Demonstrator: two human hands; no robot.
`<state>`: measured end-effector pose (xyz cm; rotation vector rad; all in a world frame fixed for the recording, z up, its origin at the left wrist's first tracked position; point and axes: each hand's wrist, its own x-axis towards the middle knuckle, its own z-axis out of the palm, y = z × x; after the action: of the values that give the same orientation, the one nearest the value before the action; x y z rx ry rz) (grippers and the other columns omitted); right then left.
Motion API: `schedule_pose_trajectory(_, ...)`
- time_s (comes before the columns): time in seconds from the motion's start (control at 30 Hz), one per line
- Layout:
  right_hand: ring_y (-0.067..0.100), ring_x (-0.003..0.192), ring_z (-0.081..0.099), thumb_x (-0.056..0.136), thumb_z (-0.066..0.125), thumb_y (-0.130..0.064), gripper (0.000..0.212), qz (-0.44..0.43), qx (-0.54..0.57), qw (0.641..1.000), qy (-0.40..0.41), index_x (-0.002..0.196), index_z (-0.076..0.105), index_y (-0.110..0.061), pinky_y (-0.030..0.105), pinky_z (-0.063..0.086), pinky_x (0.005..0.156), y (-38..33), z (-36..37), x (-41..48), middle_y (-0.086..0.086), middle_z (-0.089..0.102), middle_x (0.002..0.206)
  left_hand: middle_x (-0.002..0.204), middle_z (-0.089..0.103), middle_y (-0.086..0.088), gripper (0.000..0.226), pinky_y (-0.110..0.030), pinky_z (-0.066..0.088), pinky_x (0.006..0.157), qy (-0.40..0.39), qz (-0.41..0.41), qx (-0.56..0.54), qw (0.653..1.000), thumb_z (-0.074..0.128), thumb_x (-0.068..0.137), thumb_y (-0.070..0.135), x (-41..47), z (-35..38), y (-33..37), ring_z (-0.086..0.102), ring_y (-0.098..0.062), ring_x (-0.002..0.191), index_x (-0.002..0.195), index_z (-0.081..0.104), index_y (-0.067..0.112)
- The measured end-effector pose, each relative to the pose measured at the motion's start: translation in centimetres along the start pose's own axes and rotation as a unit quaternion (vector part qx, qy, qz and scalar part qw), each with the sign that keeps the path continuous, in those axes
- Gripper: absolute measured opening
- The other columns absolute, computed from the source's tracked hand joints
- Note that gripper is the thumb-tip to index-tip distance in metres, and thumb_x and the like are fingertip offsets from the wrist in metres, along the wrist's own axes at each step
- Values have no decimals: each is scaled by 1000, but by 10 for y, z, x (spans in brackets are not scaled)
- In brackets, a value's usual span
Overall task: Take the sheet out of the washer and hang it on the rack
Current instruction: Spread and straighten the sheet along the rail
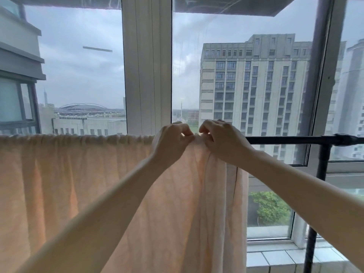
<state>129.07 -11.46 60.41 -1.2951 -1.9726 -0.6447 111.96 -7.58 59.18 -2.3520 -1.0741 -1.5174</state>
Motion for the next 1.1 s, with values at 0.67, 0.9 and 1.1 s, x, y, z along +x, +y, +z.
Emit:
schedule_pose_trajectory(0.67,17,96,53,93,49,-12,14,69,-38,997,-1,96,62,-16,32,47,84,37,-22,-27,-2,62,97,98,64,14,17,-28,46,70,-57,72,46,995,61,90,39,9,14,19,62,-9,84,101,69,28)
schedule_pose_trajectory(0.9,24,94,55,87,49,-8,29,98,-104,989,-20,112,52,-21,40,45,87,47,-24,-43,1,58,106,92,64,16,13,-32,50,68,-36,58,-5,998,63,89,41,16,49,36,64,-10,82,90,73,32)
schedule_pose_trajectory(1.1,24,89,57,86,47,7,29,75,-39,996,-5,100,59,-16,40,48,83,59,-33,-41,3,60,98,94,59,14,15,-34,46,68,33,63,18,997,51,97,34,11,61,54,60,-16,79,89,63,27)
